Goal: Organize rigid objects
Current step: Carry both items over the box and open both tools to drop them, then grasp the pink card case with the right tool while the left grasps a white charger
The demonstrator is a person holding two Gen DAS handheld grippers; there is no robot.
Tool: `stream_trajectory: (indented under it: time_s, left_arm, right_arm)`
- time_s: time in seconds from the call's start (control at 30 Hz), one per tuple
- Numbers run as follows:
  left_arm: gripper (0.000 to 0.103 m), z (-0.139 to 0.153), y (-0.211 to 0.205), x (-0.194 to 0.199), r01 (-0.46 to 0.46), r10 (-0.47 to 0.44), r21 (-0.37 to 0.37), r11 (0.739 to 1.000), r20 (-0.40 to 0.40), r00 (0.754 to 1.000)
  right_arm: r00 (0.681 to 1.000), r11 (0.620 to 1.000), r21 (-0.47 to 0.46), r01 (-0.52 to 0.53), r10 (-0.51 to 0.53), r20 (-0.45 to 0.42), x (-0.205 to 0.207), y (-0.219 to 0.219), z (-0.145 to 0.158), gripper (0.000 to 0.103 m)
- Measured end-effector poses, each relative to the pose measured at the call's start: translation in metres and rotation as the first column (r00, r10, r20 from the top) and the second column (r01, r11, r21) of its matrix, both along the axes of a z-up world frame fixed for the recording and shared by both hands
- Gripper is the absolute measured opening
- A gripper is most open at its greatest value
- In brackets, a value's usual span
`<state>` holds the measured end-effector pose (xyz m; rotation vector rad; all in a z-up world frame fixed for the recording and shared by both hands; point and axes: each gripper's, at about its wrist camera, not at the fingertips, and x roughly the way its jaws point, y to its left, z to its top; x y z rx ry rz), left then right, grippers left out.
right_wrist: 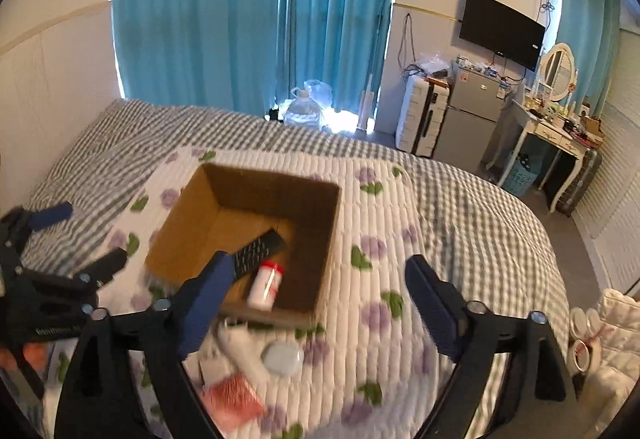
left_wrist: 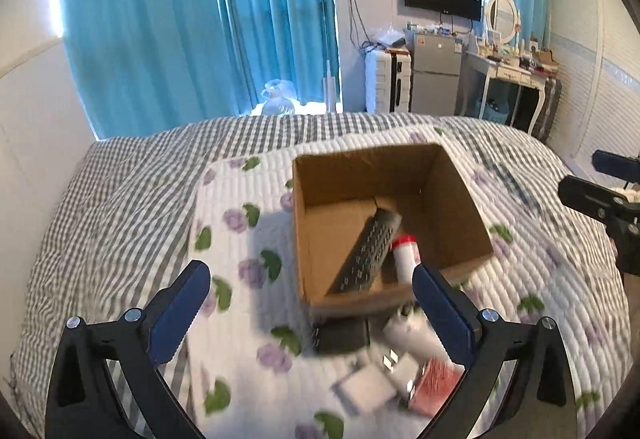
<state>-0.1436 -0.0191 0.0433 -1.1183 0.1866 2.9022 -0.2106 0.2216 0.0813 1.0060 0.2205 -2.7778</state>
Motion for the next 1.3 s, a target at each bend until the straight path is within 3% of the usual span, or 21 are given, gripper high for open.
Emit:
stream_trajectory:
  time_s: [0.1,0.23,0.43,0.63,0.8,1.03,1.1,1.13,1.17,1.2,1.3]
  left_arm:
    - [0.103,-0.008,-0.002,0.022,0.006,-0.006,0.002,1.0,0.017,1.0]
    - [0.103,-0.038,0.005,0.035,-0.01,0.012,-0.024,1.0,0.064,0.998]
    - [0.103,-0.106,0.007,0.044,-0.035,0.037,-0.016,0.999,0.144,0.989]
    - [0.103,-0.148,0.004,0.062,-0.028,0.035,-0.046,0.999,0.153,0.988]
    - [0.103,-0.158,-0.004,0.065,-0.029,0.034,-0.031,0.999,0.182,0.983]
    - [0.102,-0.164,-0.009,0.065,-0.037,0.04,-0.017,0.999,0.186,0.982]
    - [0.102,-0.165,-0.008,0.065,-0.038,0.042,-0.023,0.999,0.187,0.981]
    - [0.102,-0.164,-0.008,0.065,-0.038,0.042,-0.024,0.999,0.188,0.981]
    - [0.102,-0.163,-0.008,0.066,-0.039,0.043,-0.024,0.999,0.187,0.981]
    - [0.102,-0.164,-0.008,0.066,-0.041,0.044,-0.02,0.999,0.187,0.981]
    - [0.102,-0.164,-0.007,0.066,-0.048,0.049,-0.013,0.999,0.187,0.981]
  right_arm:
    - [0.999,0.999,-0.003,-0.033,0.033,0.015,0.027,0.0,-0.008,0.094]
    - [0.995,0.997,0.002,-0.071,0.071,0.067,0.044,-0.009,-0.043,0.094]
    - [0.982,0.994,0.022,-0.104,0.099,0.163,0.045,-0.027,-0.121,0.094]
    - [0.944,0.988,0.015,-0.154,0.142,0.298,0.047,-0.039,-0.193,0.094]
    - [0.918,0.972,0.021,-0.233,0.213,0.335,0.053,-0.055,-0.204,0.094]
    - [0.874,0.949,0.109,-0.296,0.222,0.433,0.05,-0.08,-0.235,0.089]
    - [0.875,0.941,0.153,-0.301,0.209,0.438,0.05,-0.088,-0.242,0.089]
    - [0.883,0.941,0.167,-0.293,0.199,0.426,0.05,-0.09,-0.243,0.087]
    - [0.891,0.945,0.167,-0.281,0.192,0.411,0.051,-0.089,-0.241,0.079]
    - [0.895,0.947,0.166,-0.275,0.189,0.403,0.051,-0.088,-0.239,0.065]
    - [0.917,0.968,0.106,-0.227,0.176,0.359,0.05,-0.074,-0.226,0.05]
